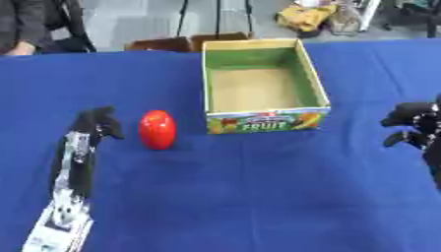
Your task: Pick up objects on the table and place them in the box.
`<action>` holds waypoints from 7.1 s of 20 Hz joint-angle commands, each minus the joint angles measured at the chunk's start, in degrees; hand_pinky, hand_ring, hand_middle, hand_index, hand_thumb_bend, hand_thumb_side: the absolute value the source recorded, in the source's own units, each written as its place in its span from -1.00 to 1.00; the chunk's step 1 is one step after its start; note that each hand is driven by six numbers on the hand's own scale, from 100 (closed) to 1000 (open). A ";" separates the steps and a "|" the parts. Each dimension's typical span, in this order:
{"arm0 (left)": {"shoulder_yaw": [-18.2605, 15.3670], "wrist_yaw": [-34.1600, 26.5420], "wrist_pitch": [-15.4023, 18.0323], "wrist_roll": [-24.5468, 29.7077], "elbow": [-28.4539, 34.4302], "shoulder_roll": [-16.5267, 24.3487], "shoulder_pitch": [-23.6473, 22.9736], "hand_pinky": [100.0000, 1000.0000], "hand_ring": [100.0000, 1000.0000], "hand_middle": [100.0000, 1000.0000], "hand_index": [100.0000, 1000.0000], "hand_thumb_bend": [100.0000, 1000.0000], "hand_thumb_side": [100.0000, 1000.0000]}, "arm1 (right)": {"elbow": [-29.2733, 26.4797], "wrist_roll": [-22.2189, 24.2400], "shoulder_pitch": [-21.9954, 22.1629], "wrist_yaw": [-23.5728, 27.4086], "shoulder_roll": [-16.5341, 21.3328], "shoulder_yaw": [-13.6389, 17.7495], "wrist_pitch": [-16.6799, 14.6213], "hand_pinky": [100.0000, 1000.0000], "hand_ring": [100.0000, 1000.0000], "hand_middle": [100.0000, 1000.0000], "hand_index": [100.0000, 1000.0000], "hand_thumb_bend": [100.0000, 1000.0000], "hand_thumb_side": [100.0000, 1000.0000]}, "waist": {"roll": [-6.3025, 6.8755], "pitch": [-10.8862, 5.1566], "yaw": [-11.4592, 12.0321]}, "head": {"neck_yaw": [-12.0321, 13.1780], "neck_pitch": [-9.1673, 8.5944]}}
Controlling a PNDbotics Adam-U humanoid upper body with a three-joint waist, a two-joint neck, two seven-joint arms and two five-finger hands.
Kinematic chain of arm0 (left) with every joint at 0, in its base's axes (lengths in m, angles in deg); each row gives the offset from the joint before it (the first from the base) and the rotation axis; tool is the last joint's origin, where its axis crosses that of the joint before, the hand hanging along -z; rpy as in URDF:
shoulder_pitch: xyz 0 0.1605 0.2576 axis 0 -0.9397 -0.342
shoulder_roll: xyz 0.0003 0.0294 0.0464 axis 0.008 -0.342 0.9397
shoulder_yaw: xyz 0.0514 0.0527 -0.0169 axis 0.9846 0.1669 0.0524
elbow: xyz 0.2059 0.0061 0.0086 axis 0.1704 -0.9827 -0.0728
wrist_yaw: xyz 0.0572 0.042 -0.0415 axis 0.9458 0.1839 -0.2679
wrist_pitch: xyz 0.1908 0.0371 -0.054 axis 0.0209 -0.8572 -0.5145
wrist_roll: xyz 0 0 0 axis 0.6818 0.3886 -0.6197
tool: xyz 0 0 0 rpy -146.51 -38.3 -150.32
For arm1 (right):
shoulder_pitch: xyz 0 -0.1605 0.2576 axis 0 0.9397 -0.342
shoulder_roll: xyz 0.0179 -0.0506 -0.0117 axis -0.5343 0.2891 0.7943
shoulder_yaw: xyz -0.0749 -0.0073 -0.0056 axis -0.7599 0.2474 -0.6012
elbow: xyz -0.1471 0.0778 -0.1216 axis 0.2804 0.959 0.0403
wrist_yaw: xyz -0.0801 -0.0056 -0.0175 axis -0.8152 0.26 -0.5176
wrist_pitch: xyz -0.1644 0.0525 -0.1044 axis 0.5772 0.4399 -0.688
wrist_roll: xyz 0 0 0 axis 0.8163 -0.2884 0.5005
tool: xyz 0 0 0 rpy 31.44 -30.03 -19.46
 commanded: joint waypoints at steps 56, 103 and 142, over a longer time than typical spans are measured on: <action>14.76 47.08 -10.46 46.35 -33.63 14.94 37.49 0.24 0.12 0.15 0.50 0.22 -0.23 | -0.27 0.30 0.56 -0.26 1.12 -0.34 0.09 -0.19 0.22 0.08 0.28 -1.00 0.93 | 0.73 -2.80 -1.08 | -0.54 0.97; 11.07 54.61 -10.05 48.30 -32.70 10.92 49.18 -0.65 -0.24 -0.12 0.31 -0.48 -0.33 | -0.14 1.43 -0.13 0.07 1.15 -1.49 0.39 -0.19 0.22 0.08 0.28 -1.00 0.92 | 1.17 -3.35 -3.81 | 1.01 0.31; 0.47 20.44 -9.94 7.93 0.62 17.67 32.42 0.00 -0.18 -0.10 0.34 0.54 0.65 | -0.25 1.21 0.05 -0.22 0.64 -0.93 0.56 -0.19 0.22 0.09 0.28 -1.00 0.94 | 2.27 -2.36 -3.17 | -1.35 -0.18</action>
